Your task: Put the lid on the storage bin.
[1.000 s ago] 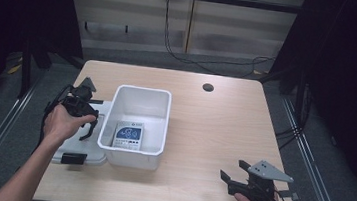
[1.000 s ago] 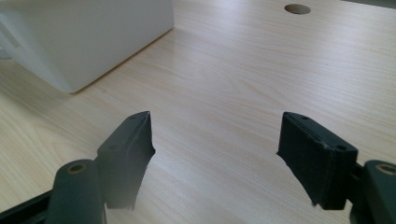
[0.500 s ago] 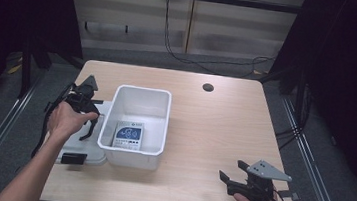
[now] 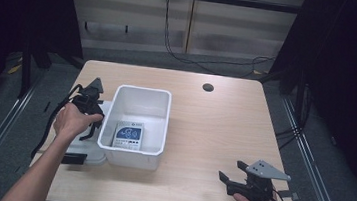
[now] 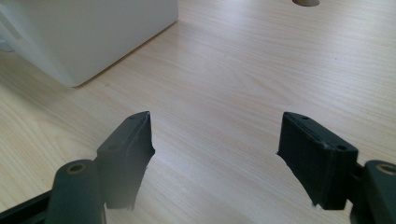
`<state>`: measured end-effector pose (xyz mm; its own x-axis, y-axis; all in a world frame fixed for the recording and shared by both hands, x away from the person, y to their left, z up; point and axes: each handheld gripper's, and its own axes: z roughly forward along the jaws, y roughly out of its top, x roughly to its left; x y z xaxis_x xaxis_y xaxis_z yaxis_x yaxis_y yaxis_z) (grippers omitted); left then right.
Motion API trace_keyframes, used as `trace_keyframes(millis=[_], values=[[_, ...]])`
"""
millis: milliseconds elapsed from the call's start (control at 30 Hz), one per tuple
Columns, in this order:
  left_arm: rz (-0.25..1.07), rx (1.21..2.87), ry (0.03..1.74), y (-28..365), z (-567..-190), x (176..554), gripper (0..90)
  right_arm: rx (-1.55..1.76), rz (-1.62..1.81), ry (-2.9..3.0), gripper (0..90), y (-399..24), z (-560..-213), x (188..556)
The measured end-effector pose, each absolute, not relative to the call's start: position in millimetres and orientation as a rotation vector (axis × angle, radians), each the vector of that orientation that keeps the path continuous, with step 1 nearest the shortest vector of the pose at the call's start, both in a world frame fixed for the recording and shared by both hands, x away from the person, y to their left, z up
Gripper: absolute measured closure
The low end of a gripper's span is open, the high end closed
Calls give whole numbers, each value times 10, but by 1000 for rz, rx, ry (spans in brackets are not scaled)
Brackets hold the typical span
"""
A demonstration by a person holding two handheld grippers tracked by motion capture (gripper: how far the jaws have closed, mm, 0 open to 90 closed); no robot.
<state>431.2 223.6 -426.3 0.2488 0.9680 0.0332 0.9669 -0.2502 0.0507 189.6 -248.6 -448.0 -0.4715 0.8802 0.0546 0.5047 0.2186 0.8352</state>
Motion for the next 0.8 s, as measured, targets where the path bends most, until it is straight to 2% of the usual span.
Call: trace_keyframes(millis=[167, 433, 800], values=[[70, 2461, 1905, 2225, -4257, 4303, 664, 1280, 1162, 2069, 255, -2485, -4483, 1898], [41, 2434, 1941, 2323, -4124, 4310, 687, 1276, 1161, 2069, 255, -2481, -4477, 1893], [30, 2395, 2020, 2482, -4118, 4328, 801, 1268, 1154, 2078, 255, -2472, -4485, 1905]])
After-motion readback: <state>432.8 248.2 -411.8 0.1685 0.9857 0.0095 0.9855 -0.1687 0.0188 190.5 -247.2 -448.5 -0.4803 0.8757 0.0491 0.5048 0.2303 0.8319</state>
